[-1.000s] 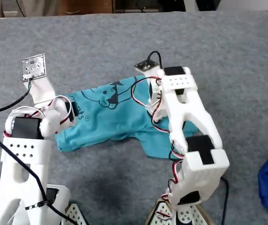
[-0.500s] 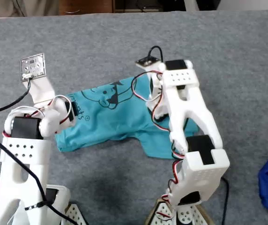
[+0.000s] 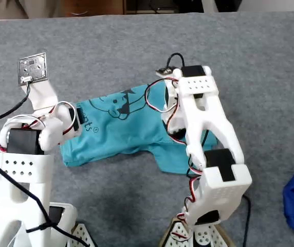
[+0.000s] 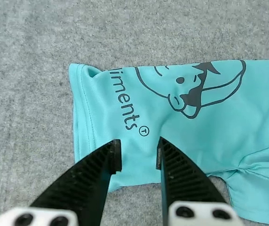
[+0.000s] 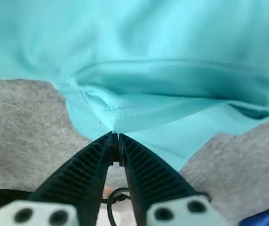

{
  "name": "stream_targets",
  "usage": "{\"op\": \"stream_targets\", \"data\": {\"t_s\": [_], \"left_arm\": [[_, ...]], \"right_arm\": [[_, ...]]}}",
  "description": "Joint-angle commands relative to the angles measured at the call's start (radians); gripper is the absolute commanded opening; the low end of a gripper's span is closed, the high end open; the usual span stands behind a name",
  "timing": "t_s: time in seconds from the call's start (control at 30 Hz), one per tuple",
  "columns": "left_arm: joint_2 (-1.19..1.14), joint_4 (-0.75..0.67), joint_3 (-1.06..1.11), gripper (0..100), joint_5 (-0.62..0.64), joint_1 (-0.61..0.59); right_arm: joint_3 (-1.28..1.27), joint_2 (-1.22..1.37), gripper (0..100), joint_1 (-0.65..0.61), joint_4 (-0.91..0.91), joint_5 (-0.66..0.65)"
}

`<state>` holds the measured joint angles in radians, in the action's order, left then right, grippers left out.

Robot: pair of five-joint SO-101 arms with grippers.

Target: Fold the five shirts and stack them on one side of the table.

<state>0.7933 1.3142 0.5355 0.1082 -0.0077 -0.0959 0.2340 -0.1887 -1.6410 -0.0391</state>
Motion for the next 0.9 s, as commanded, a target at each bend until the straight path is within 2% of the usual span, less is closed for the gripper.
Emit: {"op": "stream_targets", "data": {"t_s": [0.0, 0.3, 0.5, 0.67, 0.77, 0.87], "left_arm": [[0.021, 0.003, -0.052, 13, -0.008, 0.008], [0.021, -0.002, -0.046, 13, -0.008, 0.008], [0.019, 0.002, -0.044, 13, -0.008, 0.008], [0.019, 0.005, -0.044, 13, -0.008, 0.008], [0.019, 0.005, -0.044, 13, -0.008, 0.008], [0.022, 0.005, -0.046, 13, -0.008, 0.008]], "right_arm": [[-0.090, -0.139, 0.9, -0.033, 0.011, 0.035], [-0.456, -0.412, 1.1, -0.076, 0.138, 0.035], [-0.475, -0.441, 1.3, -0.054, 0.238, -0.011], [-0.499, -0.441, 13.5, -0.054, 0.203, -0.176], [-0.578, -0.449, 18.5, -0.051, 0.199, -0.434], [-0.671, -0.450, 18.9, -0.019, 0.222, -0.692]]}}
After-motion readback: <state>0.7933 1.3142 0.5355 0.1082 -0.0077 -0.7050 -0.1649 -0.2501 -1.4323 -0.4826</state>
